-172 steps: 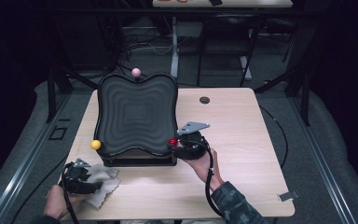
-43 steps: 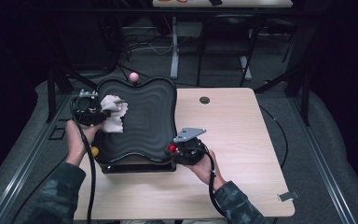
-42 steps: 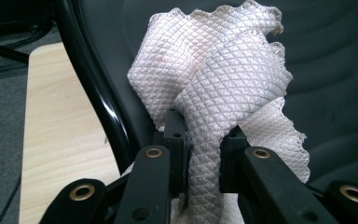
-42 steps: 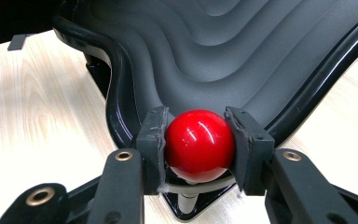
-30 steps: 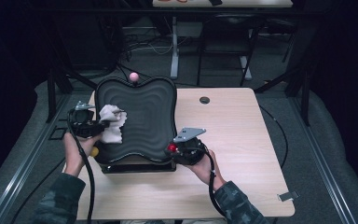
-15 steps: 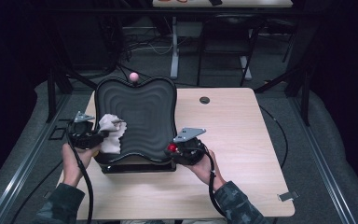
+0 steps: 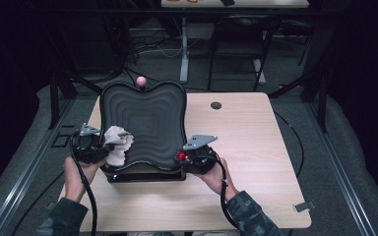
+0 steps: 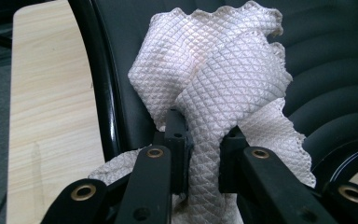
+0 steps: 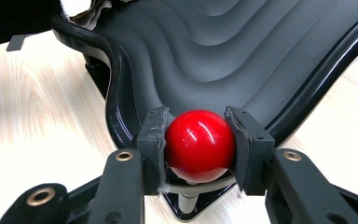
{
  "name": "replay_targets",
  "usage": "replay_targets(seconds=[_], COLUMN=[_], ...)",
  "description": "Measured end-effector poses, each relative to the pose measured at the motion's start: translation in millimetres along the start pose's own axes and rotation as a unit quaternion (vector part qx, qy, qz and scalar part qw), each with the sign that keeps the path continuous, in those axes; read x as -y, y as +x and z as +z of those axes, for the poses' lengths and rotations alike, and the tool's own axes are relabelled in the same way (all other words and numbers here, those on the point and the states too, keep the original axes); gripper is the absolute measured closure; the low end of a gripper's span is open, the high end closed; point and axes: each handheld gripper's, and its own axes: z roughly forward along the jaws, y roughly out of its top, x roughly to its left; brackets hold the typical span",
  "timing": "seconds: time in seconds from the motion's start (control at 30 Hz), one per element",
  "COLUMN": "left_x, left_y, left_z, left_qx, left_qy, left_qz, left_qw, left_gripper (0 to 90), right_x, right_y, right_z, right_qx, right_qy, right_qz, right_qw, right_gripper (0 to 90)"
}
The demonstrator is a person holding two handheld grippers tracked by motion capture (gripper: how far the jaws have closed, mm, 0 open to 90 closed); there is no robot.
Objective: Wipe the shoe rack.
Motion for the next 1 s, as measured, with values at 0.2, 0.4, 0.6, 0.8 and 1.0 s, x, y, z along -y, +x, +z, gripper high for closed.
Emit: replay_targets(seconds=[0.2, 0.4, 0.6, 0.8, 1.0], left_x=[0.0, -5.5, -18.8, -38.7, -57.7], left_y=[0.3, 5.7, 8.2, 10.5, 13.9], left_z=[-0.2, 1.7, 5.8, 12.4, 18.5], left_qx=[0.0, 0.009, 0.002, -0.01, -0.023], left_qy=[0.002, -0.002, -0.003, -0.003, -0.004], left_qz=[-0.001, -0.013, -0.01, -0.005, -0.005], left_qw=[1.0, 0.9999, 0.9999, 0.9999, 0.9997], left_gripper=[79.0, 78.9, 78.9, 78.7, 78.3], right_x=[0.0, 0.0, 0.0, 0.0, 0.0], right_y=[0.0, -0.2, -0.3, -0.2, -0.2], right_z=[0.0, 0.0, 0.1, 0.1, 0.1], right_qx=[0.001, 0.001, 0.0, 0.001, 0.001], right_qy=[0.0, 0.001, 0.0, 0.0, 0.0], right_qz=[0.0, 0.0, 0.0, 0.0, 0.0], right_qw=[1.0, 1.0, 1.0, 1.0, 1.0], right_gripper=[60.5, 60.5, 60.5, 60.5, 60.5])
